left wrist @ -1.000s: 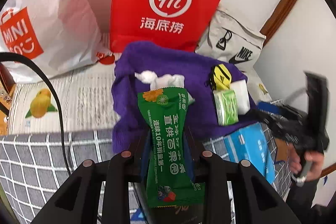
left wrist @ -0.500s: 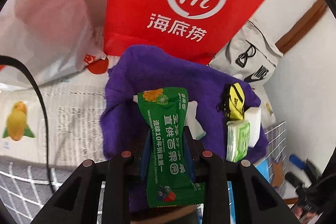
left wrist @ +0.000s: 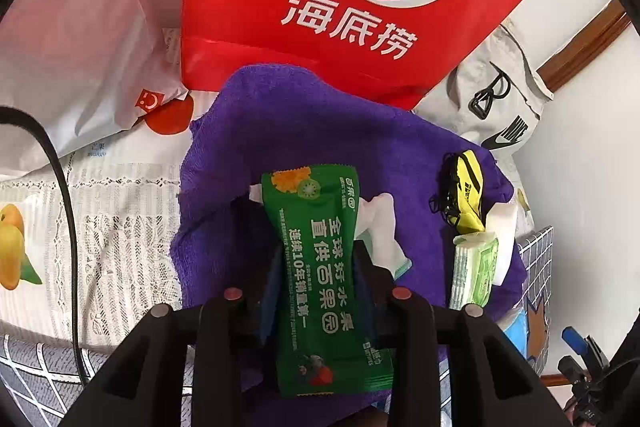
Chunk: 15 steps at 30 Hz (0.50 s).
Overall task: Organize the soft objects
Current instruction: 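Open the right tool to release the wipes while the left tool drops the snack packet, then move both tools back toward the black watch straps on the cover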
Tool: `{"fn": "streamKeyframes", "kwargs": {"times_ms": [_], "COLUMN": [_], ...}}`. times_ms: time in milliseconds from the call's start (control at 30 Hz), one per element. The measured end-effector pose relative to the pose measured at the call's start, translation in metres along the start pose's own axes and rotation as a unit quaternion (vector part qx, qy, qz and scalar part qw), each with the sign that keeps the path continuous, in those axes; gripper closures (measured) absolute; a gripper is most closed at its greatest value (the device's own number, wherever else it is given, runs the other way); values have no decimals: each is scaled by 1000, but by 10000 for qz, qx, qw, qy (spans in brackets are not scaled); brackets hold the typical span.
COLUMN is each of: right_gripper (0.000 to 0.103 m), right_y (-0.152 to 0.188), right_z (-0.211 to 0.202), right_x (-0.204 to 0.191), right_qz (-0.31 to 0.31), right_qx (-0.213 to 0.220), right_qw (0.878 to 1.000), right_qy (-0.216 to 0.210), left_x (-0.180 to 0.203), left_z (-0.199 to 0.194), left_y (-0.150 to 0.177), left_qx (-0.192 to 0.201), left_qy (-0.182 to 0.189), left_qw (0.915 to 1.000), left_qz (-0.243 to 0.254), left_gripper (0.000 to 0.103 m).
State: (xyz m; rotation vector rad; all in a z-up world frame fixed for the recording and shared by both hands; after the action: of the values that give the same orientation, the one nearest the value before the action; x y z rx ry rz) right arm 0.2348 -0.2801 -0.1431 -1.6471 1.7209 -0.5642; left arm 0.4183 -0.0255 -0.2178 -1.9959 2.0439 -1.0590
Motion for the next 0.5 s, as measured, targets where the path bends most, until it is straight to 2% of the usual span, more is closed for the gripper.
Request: {"fn": "streamKeyframes", "kwargs": {"times_ms": [33, 100, 133, 367, 500], "right_gripper": [41, 41, 41, 41, 41], "right_y": [1, 3, 5, 11, 19], "right_z": [-2, -4, -6, -15, -23], "right_x": [1, 2, 2, -11, -25], "right_qz": [23, 46, 64, 16, -68], "right_qx": [5, -6, -9, -7, 2], "right_qw": [10000, 10000, 10000, 9998, 9993], "right_qy": [2, 6, -16, -201, -357], "left_x": [1, 2, 2, 7, 12], "left_z": [-1, -5, -7, -37, -64], "left_y": [0, -2, -3, -1, 11], "left_qx": [2, 41, 84, 230, 331], "left_qy": [4, -58, -85, -139, -195], "left_qw": [10000, 10000, 9999, 9996, 9993], "left_qz": [-9, -5, 18, -41, 36], "left_gripper": [60, 40, 38, 37, 37]}}
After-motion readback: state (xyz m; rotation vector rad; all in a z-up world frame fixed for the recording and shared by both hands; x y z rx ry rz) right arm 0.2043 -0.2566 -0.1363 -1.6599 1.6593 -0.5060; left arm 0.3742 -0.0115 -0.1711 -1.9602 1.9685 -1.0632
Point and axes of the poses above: each gripper's, at about its wrist camera, not at the fingertips, and z roughly the way its jaws point, x to its right, y to its underside, the point moved 10 cm from there along z, roughly the way its jaws point, and after that the axes turned 11 degrees about x, right-handed, at the moved point
